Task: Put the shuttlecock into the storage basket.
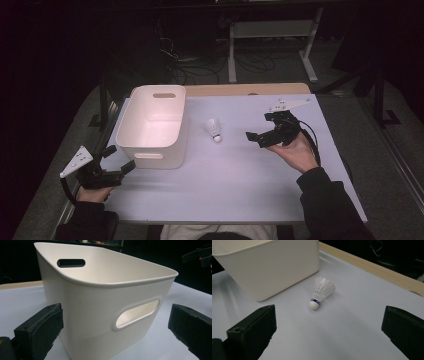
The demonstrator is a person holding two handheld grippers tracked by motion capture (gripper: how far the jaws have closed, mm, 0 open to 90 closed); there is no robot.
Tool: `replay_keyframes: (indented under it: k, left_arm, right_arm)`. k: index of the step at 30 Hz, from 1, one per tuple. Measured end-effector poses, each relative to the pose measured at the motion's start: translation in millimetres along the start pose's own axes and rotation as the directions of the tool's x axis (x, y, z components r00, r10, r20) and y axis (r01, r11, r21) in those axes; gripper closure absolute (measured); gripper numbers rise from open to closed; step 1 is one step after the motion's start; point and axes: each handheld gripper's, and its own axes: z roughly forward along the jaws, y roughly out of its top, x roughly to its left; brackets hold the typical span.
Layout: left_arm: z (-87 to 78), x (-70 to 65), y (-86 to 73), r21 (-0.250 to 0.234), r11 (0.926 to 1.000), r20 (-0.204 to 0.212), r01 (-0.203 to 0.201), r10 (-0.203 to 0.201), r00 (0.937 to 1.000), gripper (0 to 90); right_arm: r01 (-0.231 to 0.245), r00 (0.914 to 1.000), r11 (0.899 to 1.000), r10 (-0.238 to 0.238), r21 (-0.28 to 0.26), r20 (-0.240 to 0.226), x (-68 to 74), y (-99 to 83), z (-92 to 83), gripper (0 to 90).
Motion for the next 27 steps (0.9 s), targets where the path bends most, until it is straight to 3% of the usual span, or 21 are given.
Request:
replay_keyframes:
  k: [27]
  left_arm:
    - [0.3, 0.3, -0.2, 0.002, 1.0000, 0.003, 0.003, -0.003, 1.0000, 0.0]
  right_arm:
    - [0.000, 0.9995, 0.999, 0.001, 0.048, -0.033, -0.6, 7.6, 28.9, 0.0]
